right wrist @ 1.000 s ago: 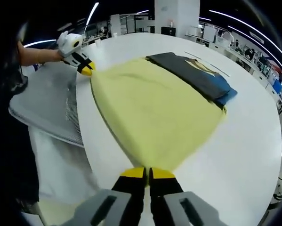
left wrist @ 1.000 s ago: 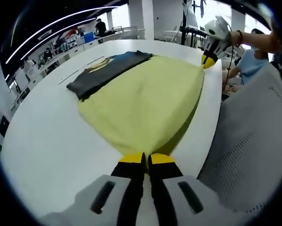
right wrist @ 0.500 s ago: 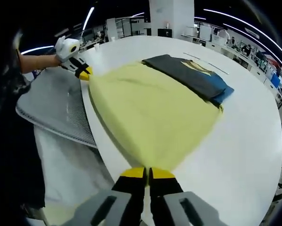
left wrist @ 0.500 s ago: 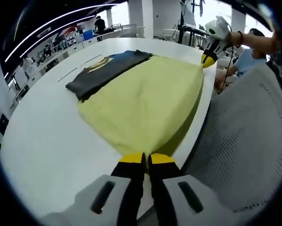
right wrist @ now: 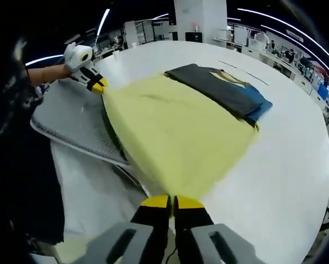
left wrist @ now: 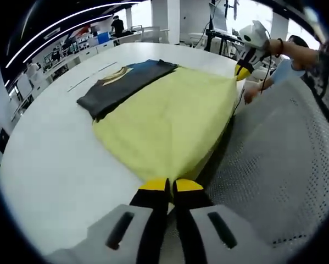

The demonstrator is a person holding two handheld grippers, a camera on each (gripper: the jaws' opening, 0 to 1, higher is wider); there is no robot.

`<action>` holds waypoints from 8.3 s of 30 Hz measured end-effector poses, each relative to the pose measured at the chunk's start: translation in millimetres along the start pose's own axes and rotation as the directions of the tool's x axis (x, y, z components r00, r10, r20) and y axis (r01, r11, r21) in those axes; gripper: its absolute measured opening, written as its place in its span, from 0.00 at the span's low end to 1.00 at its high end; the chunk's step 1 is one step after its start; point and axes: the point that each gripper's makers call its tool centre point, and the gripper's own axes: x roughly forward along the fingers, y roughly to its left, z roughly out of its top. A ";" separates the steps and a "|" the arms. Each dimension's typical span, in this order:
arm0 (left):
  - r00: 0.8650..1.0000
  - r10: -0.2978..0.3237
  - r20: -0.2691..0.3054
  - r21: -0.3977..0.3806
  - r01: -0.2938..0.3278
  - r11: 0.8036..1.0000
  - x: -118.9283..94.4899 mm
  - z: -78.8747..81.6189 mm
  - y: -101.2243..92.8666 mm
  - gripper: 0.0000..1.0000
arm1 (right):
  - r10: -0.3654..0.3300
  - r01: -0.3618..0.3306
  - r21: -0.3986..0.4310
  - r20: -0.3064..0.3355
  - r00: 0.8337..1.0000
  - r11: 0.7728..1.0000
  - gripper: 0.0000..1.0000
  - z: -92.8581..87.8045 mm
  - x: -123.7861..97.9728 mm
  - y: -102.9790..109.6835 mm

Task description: Fold the garment on the visible template until the final outline fits inside the template.

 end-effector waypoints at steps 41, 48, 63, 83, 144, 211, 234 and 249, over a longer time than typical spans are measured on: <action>0.965 0.225 0.136 0.058 -0.234 0.970 -57.1 119.1 77.9 0.00 | -0.197 0.222 -0.136 0.175 0.965 0.966 0.00 108.2 -71.2 -59.1; 0.943 0.294 0.157 0.059 -0.306 0.950 -49.9 136.8 97.4 0.00 | -0.236 0.263 -0.118 0.198 0.951 0.958 0.00 124.6 -72.1 -82.5; 0.875 0.449 0.182 0.050 -0.464 0.884 -38.7 167.1 140.4 0.00 | -0.323 0.355 -0.076 0.273 0.906 0.932 0.00 165.4 -68.6 -122.9; 0.777 0.555 0.298 -0.215 -0.511 0.832 -8.6 197.8 210.2 0.00 | -0.391 0.395 0.065 0.361 0.847 0.916 0.00 210.0 -48.9 -185.8; 0.820 0.538 0.194 -0.161 -0.515 0.842 146.5 149.2 311.5 0.47 | -0.465 0.400 0.300 0.193 0.864 0.866 0.33 194.8 103.7 -321.1; 0.918 0.236 0.318 -0.325 -0.128 0.937 67.1 92.9 184.7 0.70 | -0.199 0.083 0.382 0.275 0.941 0.920 0.61 124.8 44.8 -171.1; 0.938 0.211 0.274 -0.446 -0.070 0.892 75.7 59.4 175.3 0.15 | -0.220 0.087 0.451 0.252 0.943 0.888 0.19 89.8 56.3 -168.3; 0.941 0.197 0.274 -0.474 -0.046 0.879 81.1 59.2 173.1 0.01 | -0.229 0.111 0.417 0.243 0.943 0.902 0.00 92.4 59.9 -175.6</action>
